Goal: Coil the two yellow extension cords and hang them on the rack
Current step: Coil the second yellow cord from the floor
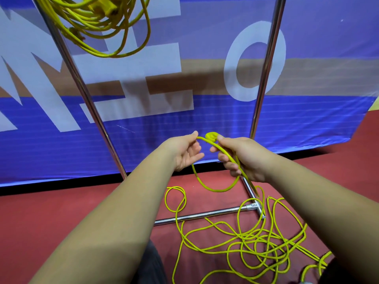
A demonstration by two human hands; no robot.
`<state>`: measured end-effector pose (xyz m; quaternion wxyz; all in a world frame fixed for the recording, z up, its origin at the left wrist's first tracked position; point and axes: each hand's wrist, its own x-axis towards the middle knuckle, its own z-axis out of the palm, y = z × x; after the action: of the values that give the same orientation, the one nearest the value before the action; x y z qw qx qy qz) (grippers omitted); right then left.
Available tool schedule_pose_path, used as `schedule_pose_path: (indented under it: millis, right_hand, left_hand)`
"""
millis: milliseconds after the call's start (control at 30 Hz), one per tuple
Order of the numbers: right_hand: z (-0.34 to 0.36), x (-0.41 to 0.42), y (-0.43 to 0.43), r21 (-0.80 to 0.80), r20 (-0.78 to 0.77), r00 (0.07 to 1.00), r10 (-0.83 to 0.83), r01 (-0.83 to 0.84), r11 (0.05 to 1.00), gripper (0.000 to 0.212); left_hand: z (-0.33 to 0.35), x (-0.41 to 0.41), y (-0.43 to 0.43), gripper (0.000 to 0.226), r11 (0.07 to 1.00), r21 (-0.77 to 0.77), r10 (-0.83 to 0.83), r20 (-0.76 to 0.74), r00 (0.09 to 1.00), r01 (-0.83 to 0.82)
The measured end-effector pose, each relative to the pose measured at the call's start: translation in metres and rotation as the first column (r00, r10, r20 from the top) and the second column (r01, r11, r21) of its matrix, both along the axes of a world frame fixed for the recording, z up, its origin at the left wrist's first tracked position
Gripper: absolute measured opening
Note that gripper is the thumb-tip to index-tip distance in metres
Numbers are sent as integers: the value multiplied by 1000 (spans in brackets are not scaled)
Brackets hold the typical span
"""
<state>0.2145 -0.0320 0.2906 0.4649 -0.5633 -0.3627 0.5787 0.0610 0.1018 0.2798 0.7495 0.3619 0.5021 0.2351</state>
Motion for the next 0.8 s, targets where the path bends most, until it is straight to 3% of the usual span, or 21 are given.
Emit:
schedule_pose_path:
  millis: [133,233,300,500,667,800]
  right_hand:
    - [0,0,-5,22,81,995,57,-59,998,43]
    - [3,4,-9,16,130,985,116,-119,993,44]
    - [3,7,-10,47,129,984,119,-126,991,40]
    - [-4,17,-4,140,33,998,55,-59,988,30]
    - [-3,20,3,79,58,998,14,-18,997,23]
    - [-3,18,7,94,171,983,-65,49,994,34]
  left_hand:
    - [6,0,9,8,981,-140,162,228,960,-133]
    - [9,-12,26,20,915,-286,373,339,864,-283]
    - [9,-19,34,21,897,-304,416,343,842,-320]
    - [4,-9,27,30,993,-107,82,224,971,-59]
    - [-1,3,14,16,989,-10,-146,129,981,148]
    - [-7,12,9,12,971,40,-236,32,971,235]
